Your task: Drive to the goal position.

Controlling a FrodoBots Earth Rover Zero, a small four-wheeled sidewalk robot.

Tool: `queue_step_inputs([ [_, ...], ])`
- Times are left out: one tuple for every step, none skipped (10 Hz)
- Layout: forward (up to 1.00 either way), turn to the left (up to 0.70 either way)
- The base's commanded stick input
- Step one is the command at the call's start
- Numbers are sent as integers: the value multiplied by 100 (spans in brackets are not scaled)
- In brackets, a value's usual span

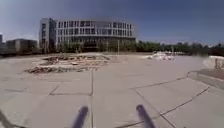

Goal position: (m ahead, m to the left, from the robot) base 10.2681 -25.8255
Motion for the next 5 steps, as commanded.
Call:
queue_step_inputs([
  [70, -20],
  [70, -1],
  [70, 0],
  [70, 0],
  [70, 0],
])
